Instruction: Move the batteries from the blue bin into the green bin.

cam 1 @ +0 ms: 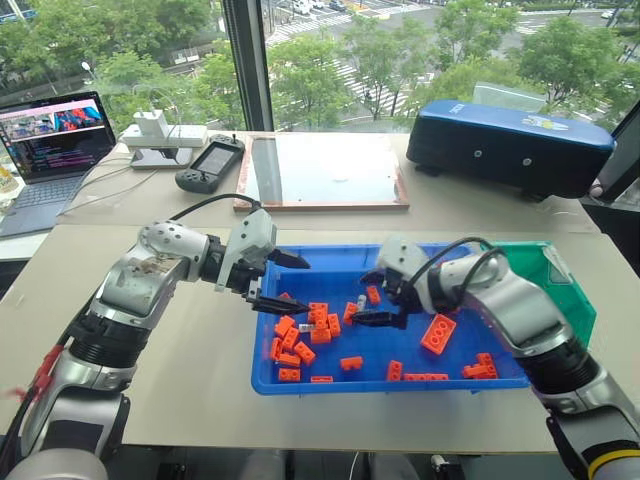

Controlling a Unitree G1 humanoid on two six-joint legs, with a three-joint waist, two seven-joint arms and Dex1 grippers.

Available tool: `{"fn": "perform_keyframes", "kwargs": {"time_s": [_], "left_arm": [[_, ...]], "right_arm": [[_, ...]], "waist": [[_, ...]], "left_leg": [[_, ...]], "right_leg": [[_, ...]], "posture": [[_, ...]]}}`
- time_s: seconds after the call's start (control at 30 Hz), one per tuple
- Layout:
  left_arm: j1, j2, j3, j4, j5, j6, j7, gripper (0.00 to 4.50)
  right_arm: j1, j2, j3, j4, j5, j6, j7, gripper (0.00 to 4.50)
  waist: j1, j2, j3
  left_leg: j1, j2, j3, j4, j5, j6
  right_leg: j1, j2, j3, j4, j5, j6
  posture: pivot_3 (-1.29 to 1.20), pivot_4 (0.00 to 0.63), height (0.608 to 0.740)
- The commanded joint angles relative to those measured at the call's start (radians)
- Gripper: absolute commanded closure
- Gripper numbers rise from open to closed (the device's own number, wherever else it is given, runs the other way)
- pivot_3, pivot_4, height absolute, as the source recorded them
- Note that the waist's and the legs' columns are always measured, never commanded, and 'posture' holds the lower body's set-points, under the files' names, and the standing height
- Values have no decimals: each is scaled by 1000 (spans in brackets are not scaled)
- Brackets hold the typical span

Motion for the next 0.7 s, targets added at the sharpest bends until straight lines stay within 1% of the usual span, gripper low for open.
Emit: {"fn": "perform_keyframes", "kwargs": {"time_s": [0.03,0.13,0.37,0.43,0.47,0.57,0.6,0.7], "left_arm": [[-13,10,13,-22,-1,-11,2,234],[-11,10,13,-26,0,-9,5,234],[-12,9,13,-22,4,-10,8,234],[-12,10,14,-21,4,-10,7,234],[-13,9,15,-21,4,-9,7,234],[-14,6,13,-19,6,-12,5,234],[-15,5,14,-19,6,-12,4,234],[-20,-4,14,-8,3,-18,2,234]], "right_arm": [[-16,10,5,26,-24,-47,-2,39],[-17,12,39,83,-67,-93,1,39],[-13,32,53,140,-95,-116,13,39],[-6,32,52,133,-94,-112,16,547],[-3,29,50,124,-92,-107,19,728],[5,23,38,108,-92,-104,18,1797],[5,20,35,102,-92,-102,20,1988],[-1,3,9,61,-79,-76,25,1988]], "waist": [[0,0,0],[0,0,0],[-1,0,0],[-1,0,0],[-1,0,0],[-1,0,0],[-1,0,0],[-1,0,0]], "left_leg": [[0,0,0,0,0,0],[0,0,0,0,0,0],[1,0,0,0,0,0],[1,0,0,0,0,0],[1,0,0,0,0,0],[1,0,0,0,0,0],[1,0,0,0,0,0],[1,0,0,0,0,0]], "right_leg": [[0,0,0,0,0,0],[0,0,0,0,0,0],[0,0,0,0,0,0],[0,0,0,0,0,0],[0,0,0,0,0,0],[0,0,0,0,0,0],[0,0,0,0,0,0],[0,0,0,0,0,0]], "posture": [[0,150,732],[0,150,732],[0,150,732],[0,150,732],[0,150,732],[0,150,732],[0,150,732],[0,150,732]]}}
